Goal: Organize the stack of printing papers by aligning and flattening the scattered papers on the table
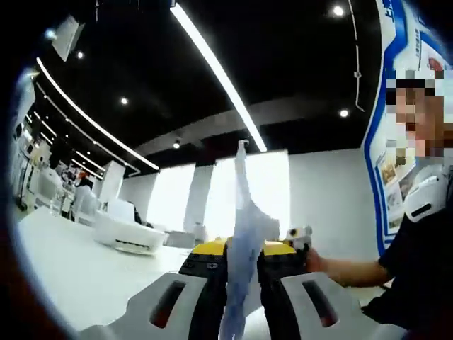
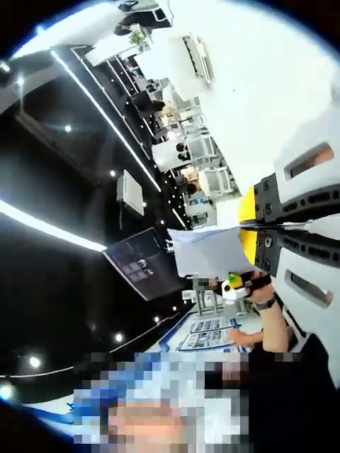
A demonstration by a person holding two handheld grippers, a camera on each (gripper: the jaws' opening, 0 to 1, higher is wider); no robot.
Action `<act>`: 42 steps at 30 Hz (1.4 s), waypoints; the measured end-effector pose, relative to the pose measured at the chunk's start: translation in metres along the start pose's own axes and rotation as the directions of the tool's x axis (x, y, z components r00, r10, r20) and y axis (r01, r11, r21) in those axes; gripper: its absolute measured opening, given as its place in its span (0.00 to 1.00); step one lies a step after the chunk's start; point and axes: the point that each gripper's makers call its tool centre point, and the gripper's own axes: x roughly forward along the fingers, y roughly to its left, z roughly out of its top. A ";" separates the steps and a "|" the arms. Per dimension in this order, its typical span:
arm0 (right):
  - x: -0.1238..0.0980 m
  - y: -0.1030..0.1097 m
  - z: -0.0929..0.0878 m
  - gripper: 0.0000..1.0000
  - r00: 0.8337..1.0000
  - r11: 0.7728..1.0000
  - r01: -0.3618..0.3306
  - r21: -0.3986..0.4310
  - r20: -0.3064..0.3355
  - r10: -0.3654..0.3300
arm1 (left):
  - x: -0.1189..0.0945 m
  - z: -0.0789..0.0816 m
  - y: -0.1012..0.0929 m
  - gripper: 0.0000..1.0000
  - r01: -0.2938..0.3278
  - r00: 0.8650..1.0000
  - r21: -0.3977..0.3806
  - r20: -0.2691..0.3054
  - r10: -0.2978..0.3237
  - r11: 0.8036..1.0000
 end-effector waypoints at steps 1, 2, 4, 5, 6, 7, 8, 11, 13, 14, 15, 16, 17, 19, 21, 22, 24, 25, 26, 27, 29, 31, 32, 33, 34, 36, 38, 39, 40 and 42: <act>-0.001 0.000 -0.002 0.00 1.000 1.000 -0.003 -0.003 -0.004 0.003 | 0.000 -0.006 0.000 0.19 0.003 0.999 0.015 -0.034 -0.003 1.000; -0.002 -0.001 -0.003 0.00 1.000 1.000 -0.005 -0.005 -0.005 0.005 | 0.000 -0.011 0.001 0.19 0.002 0.998 0.030 -0.063 0.000 1.000; -0.005 -0.004 -0.004 0.00 1.000 1.000 0.003 0.011 -0.004 -0.003 | 0.001 -0.015 0.002 0.19 -0.003 0.996 0.049 -0.086 0.007 0.999; -0.006 -0.004 -0.005 0.00 1.000 1.000 0.007 0.010 -0.004 -0.007 | 0.003 -0.016 0.002 0.19 -0.003 0.996 0.053 -0.090 0.008 0.999; -0.008 -0.004 -0.006 0.00 1.000 1.000 0.012 -0.002 -0.004 -0.012 | 0.003 -0.015 0.001 0.19 -0.003 0.996 0.053 -0.090 0.008 0.999; -0.010 -0.003 -0.006 0.00 1.000 1.000 0.014 -0.023 -0.005 -0.015 | 0.004 -0.015 0.000 0.19 -0.002 0.996 0.053 -0.090 0.007 0.999; -0.012 -0.004 -0.007 0.00 1.000 0.998 0.022 -0.058 -0.006 -0.023 | 0.005 -0.014 0.000 0.19 0.002 0.996 0.052 -0.087 0.003 0.999; -0.017 -0.008 -0.014 0.00 0.998 0.990 0.052 -0.133 -0.036 -0.057 | 0.008 -0.017 -0.004 0.20 0.006 0.994 0.070 -0.107 0.002 0.998; -0.020 -0.009 -0.021 0.01 0.995 0.989 0.057 -0.138 -0.068 -0.067 | 0.009 -0.024 -0.006 0.20 0.016 0.990 0.084 -0.143 -0.004 0.996; -0.022 -0.010 -0.025 0.04 0.994 0.988 0.059 -0.141 -0.084 -0.071 | 0.009 -0.028 -0.007 0.20 0.022 0.987 0.091 -0.162 -0.007 0.996; -0.023 -0.009 -0.027 0.06 0.993 0.988 0.060 -0.145 -0.092 -0.074 | 0.009 -0.031 -0.008 0.20 0.025 0.986 0.094 -0.168 -0.009 0.995; -0.025 -0.010 -0.031 0.09 0.991 0.986 0.065 -0.152 -0.107 -0.082 | 0.009 -0.033 -0.009 0.20 0.027 0.985 0.095 -0.174 -0.010 0.995; -0.026 -0.010 -0.033 0.10 0.990 0.986 0.068 -0.150 -0.116 -0.085 | 0.008 -0.035 -0.010 0.20 0.028 0.984 0.093 -0.175 -0.011 0.995; -0.028 -0.011 -0.035 0.13 0.989 0.987 0.069 -0.142 -0.122 -0.087 | 0.007 -0.037 -0.011 0.21 0.027 0.984 0.083 -0.175 -0.013 0.996; -0.029 -0.012 -0.035 0.14 0.988 0.989 0.073 -0.127 -0.123 -0.089 | 0.004 -0.040 -0.008 0.22 0.014 0.982 0.083 -0.189 0.002 0.996; -0.029 -0.011 -0.035 0.14 0.988 0.990 0.070 -0.126 -0.124 -0.086 | 0.003 -0.040 -0.007 0.23 0.009 0.981 0.083 -0.193 0.007 0.997; -0.028 -0.010 -0.035 0.14 0.988 0.989 0.071 -0.132 -0.128 -0.088 | 0.001 -0.037 -0.006 0.23 0.000 0.981 0.084 -0.194 0.017 0.996; -0.028 -0.010 -0.034 0.14 0.988 0.988 0.072 -0.138 -0.129 -0.090 | 0.001 -0.035 -0.005 0.23 -0.003 0.982 0.085 -0.190 0.019 0.996; -0.028 -0.011 -0.034 0.14 0.987 0.987 0.075 -0.143 -0.130 -0.093 | 0.001 -0.032 -0.004 0.23 -0.007 0.983 0.088 -0.185 0.023 0.996; -0.028 -0.013 -0.034 0.14 0.987 0.987 0.081 -0.142 -0.128 -0.099 | 0.001 -0.029 -0.003 0.23 -0.013 0.984 0.091 -0.177 0.029 0.996; -0.028 -0.012 -0.033 0.14 0.988 0.989 0.080 -0.127 -0.123 -0.096 | 0.001 -0.026 -0.001 0.23 -0.020 0.985 0.090 -0.170 0.035 0.996; -0.028 -0.014 -0.032 0.14 0.988 0.989 0.086 -0.117 -0.114 -0.099 | 0.001 -0.024 0.001 0.23 -0.031 0.985 0.092 -0.166 0.046 0.995; -0.028 -0.014 -0.032 0.14 0.989 0.990 0.086 -0.115 -0.113 -0.099 | 0.001 -0.024 0.003 0.23 -0.035 0.985 0.093 -0.166 0.050 0.995; -0.028 -0.014 -0.032 0.14 0.989 0.990 0.086 -0.115 -0.113 -0.099 | 0.001 -0.024 0.003 0.23 -0.037 0.984 0.094 -0.168 0.052 0.995; -0.029 -0.015 -0.032 0.14 0.988 0.989 0.091 -0.117 -0.111 -0.104 | 0.000 -0.025 0.004 0.23 -0.042 0.983 0.099 -0.173 0.059 0.994; -0.031 -0.019 -0.030 0.15 0.987 0.987 0.113 -0.111 -0.099 -0.124 | 0.000 -0.026 0.007 0.23 -0.056 0.982 0.103 -0.172 0.073 0.993; -0.035 -0.023 -0.029 0.16 0.986 0.986 0.134 -0.098 -0.082 -0.142 | -0.001 -0.027 0.009 0.23 -0.068 0.983 0.095 -0.166 0.083 0.993; -0.037 -0.025 -0.029 0.16 0.986 0.986 0.141 -0.092 -0.075 -0.148 | -0.001 -0.027 0.010 0.23 -0.071 0.983 0.088 -0.162 0.085 0.994; -0.038 -0.026 -0.030 0.17 0.986 0.986 0.144 -0.086 -0.071 -0.150 | -0.001 -0.028 0.010 0.23 -0.072 0.984 0.080 -0.159 0.084 0.994; -0.038 -0.026 -0.031 0.17 0.987 0.988 0.138 -0.074 -0.071 -0.143 | 0.001 -0.032 0.007 0.24 -0.065 0.984 0.072 -0.161 0.076 0.995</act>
